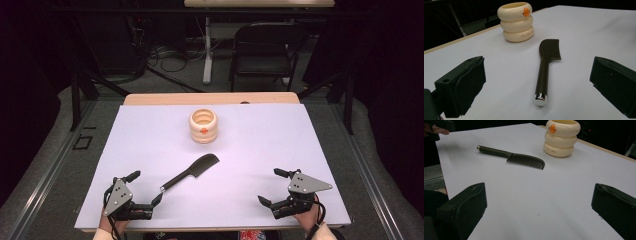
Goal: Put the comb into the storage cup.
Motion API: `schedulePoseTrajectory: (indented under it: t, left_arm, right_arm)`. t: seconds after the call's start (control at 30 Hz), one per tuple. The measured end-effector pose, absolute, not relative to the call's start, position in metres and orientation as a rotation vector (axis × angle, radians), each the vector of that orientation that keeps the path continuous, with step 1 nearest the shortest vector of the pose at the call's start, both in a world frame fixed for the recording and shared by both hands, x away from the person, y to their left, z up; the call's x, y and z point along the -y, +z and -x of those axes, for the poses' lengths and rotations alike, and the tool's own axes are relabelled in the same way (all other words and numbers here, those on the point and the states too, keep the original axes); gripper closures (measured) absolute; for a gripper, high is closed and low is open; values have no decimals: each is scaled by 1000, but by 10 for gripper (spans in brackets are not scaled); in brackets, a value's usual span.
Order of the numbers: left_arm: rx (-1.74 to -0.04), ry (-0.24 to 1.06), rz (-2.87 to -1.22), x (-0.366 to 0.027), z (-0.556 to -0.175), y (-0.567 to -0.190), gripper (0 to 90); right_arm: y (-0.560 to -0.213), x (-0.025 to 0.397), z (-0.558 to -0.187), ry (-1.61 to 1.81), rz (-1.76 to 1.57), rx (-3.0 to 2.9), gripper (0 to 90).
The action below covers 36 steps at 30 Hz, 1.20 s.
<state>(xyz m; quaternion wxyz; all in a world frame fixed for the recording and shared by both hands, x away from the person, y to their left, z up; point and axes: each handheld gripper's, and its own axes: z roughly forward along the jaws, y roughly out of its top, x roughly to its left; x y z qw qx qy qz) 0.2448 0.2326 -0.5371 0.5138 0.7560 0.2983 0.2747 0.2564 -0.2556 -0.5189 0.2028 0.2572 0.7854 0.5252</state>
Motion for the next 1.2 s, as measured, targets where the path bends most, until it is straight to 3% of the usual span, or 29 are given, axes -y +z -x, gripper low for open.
schedulePoseTrajectory:
  t: [1.2]
  left_arm:
    - [-710,561,-1947,-201,-270,-534,3]
  right_arm:
    - [-520,254,-258,1451,-721,-2209,0]
